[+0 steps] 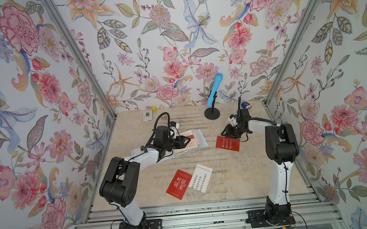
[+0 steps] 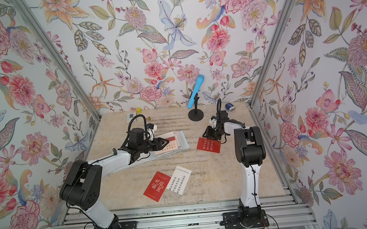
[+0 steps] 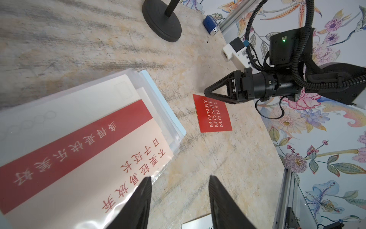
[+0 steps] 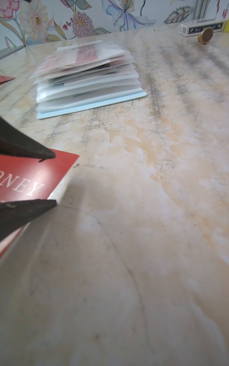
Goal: Place the photos into the photo albums
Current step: Adjust the photo at the center of the board.
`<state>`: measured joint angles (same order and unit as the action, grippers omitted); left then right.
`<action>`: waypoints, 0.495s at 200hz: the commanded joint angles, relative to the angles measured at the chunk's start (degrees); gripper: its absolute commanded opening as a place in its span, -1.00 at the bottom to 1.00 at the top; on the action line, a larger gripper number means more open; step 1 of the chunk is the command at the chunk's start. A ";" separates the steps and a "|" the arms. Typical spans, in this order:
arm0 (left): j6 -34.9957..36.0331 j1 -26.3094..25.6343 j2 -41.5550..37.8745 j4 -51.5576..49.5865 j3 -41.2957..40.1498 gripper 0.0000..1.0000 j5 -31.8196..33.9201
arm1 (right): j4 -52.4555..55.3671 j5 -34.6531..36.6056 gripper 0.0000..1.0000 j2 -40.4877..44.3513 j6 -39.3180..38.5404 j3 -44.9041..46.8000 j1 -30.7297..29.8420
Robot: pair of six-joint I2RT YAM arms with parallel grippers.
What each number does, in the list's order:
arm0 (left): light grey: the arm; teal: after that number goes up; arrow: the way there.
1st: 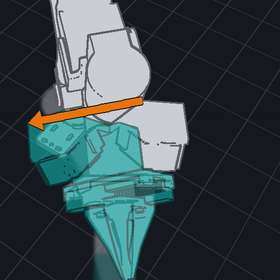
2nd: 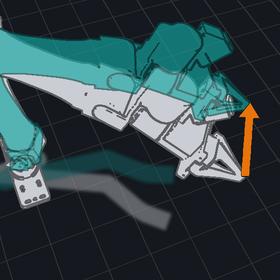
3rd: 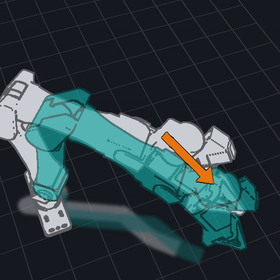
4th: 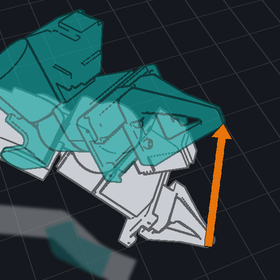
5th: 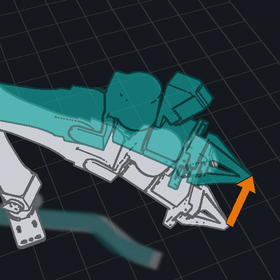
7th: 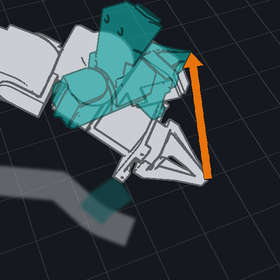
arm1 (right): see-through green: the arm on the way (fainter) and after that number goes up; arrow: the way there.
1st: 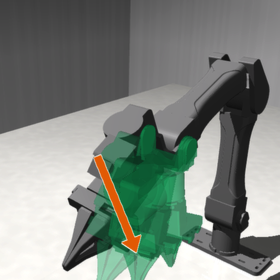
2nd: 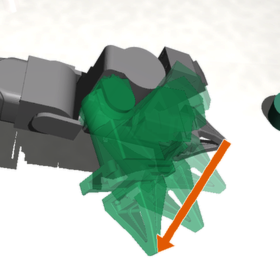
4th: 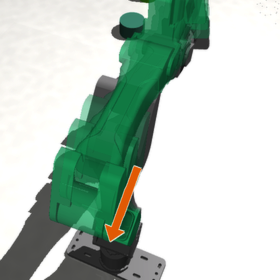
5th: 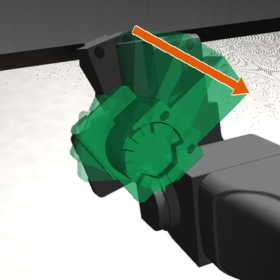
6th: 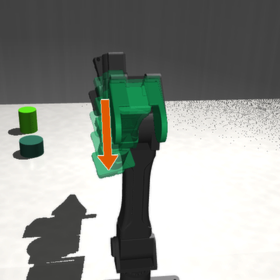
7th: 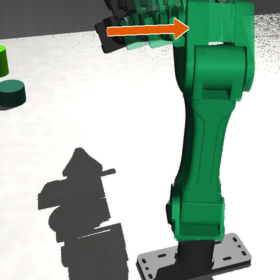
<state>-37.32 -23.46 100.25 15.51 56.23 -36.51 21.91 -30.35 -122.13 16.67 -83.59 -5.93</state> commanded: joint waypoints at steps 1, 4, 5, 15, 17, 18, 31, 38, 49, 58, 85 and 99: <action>0.67 -1.97 3.08 -0.74 3.63 -0.01 -1.24 | 3.62 0.83 -0.25 3.12 -0.70 2.26 -0.48; 0.68 -2.20 3.44 -0.76 4.09 -0.01 -1.28 | 3.52 0.54 -0.25 3.55 -0.65 2.49 -0.48; 0.68 -2.25 3.54 -0.75 4.21 -0.01 -1.28 | 3.46 0.50 -0.25 3.69 -0.62 2.57 -0.48; 0.58 -2.93 4.66 -0.83 5.53 -0.01 -1.28 | 2.94 -0.13 -0.25 5.51 -0.05 3.22 -0.48; 0.52 -3.13 4.93 -0.87 5.79 -0.01 -1.22 | 2.78 -0.21 -0.26 5.78 0.03 3.43 -0.48; 0.51 -3.19 5.08 -0.90 5.94 -0.01 -1.20 | 2.69 -0.22 -0.26 5.90 0.12 3.52 -0.48; 0.02 -4.00 6.61 -0.97 7.51 -0.01 -1.18 | 1.65 -0.79 -0.26 8.25 0.91 4.58 -0.39; -0.21 -4.47 7.39 -1.00 8.34 -0.01 -1.36 | 1.08 -1.10 -0.25 9.27 1.32 5.03 -0.32; -0.53 -5.19 8.62 -1.22 9.64 -0.01 -1.41 | 0.24 -1.36 -0.26 10.66 2.15 5.89 -0.09; -0.57 -5.83 9.46 -1.36 10.66 -0.01 -1.46 | -0.66 -1.54 -0.26 11.76 2.83 6.81 0.12; -0.39 -7.83 12.19 -2.68 13.49 -0.01 -1.10 | -4.73 -2.26 -0.26 14.98 4.97 11.42 1.33; 0.27 -8.89 13.63 -4.06 15.20 -0.02 -0.79 | -7.16 -2.89 -0.26 16.61 6.38 14.56 2.47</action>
<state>-37.54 -30.50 111.37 14.11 68.27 -37.23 18.52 -31.83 -107.94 19.97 -73.71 -5.23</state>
